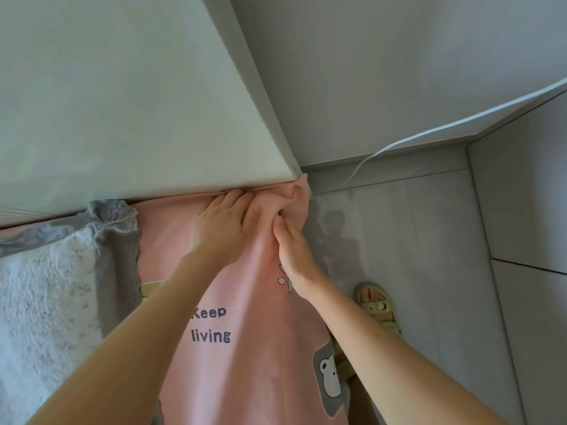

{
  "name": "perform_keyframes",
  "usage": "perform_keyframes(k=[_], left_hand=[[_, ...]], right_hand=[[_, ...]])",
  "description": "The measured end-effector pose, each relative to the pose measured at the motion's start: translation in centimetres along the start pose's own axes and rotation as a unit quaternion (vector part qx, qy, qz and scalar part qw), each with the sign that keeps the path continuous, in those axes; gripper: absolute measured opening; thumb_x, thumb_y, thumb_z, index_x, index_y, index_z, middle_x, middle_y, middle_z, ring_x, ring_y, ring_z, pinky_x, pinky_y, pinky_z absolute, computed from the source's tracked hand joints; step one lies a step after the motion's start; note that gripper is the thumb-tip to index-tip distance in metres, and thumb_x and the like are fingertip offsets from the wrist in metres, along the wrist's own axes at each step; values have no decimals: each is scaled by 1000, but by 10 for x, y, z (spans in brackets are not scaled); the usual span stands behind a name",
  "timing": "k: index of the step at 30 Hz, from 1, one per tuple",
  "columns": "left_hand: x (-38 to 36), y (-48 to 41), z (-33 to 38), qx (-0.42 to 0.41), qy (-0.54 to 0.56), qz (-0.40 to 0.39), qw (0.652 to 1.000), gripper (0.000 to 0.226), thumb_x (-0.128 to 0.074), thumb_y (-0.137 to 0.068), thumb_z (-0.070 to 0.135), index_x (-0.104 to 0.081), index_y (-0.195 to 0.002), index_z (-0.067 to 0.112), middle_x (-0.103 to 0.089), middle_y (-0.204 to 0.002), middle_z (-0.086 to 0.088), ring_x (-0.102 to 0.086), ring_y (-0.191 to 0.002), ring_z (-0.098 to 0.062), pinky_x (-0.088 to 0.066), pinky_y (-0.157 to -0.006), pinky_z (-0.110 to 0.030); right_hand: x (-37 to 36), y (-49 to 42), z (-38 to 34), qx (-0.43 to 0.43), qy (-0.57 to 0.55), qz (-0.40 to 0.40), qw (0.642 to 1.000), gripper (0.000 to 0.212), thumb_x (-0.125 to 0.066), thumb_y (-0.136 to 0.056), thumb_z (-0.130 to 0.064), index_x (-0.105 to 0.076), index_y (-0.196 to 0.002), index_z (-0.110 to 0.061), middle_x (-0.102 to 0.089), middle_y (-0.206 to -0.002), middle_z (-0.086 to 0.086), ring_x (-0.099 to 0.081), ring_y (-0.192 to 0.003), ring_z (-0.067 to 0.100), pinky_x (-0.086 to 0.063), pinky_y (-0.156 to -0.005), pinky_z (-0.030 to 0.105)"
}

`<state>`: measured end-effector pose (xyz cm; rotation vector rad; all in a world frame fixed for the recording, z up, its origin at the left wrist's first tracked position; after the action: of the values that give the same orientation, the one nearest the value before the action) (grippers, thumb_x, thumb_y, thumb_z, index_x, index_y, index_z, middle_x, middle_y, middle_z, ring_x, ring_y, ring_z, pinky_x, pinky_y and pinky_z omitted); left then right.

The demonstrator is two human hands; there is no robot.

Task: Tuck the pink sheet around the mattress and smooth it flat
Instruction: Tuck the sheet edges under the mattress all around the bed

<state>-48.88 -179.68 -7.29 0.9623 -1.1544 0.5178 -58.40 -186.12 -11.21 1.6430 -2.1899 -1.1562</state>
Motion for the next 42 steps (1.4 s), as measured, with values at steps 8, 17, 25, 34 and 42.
perform_keyframes(k=[8, 17, 25, 34, 42], left_hand=[[4, 7, -2, 18, 38, 51, 998, 61, -20, -92, 42, -57, -124, 6, -64, -122, -10, -58, -114, -29, -35, -107, -45], [11, 17, -30, 28, 16, 34, 999, 65, -16, -91, 47, -61, -120, 10, -65, -122, -9, -59, -111, -29, -43, -95, -37], [36, 22, -35, 67, 74, 60, 993, 68, -11, -87, 51, -61, -117, 18, -66, -117, -5, -57, -108, -29, -42, -84, -34], [106, 56, -12, -81, 88, 149, 982, 42, -37, -95, 36, -62, -121, 17, -63, -124, 1, -53, -122, -18, -38, -102, -26], [96, 32, 18, -153, -14, -142, 978, 82, -3, -69, 63, -65, -109, 26, -62, -104, 13, -53, -108, -11, -31, -92, -17]], right_hand=[[2, -30, 8, -5, 12, 63, 998, 40, -25, -102, -35, -48, -132, -23, -54, -127, -6, -50, -117, 9, -37, -105, 28], [-1, -53, 14, -84, -95, 45, 991, 35, -36, -99, -45, -62, -107, -24, -64, -108, -3, -58, -102, 11, -44, -93, 27], [-15, -50, 2, -90, -68, 7, 994, 37, -40, -95, -47, -67, -105, -24, -69, -106, 1, -62, -103, 16, -49, -89, 28], [-35, -20, -14, -66, -111, -65, 989, 47, -48, -85, -58, -68, -112, -26, -70, -112, -3, -61, -112, 12, -41, -105, 34], [-64, 8, -4, -75, -234, -135, 960, 34, -44, -91, -36, -72, -102, -20, -69, -110, 6, -59, -112, 22, -42, -103, 35]])
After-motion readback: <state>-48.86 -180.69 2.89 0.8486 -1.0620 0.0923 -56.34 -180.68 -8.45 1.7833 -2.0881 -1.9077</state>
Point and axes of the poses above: each hand's wrist, its own y-axis away from the middle knuckle, its own x-axis out of the back of the hand, z = x × y, the point moved 9 cm from there along -y, towards the middle knuckle
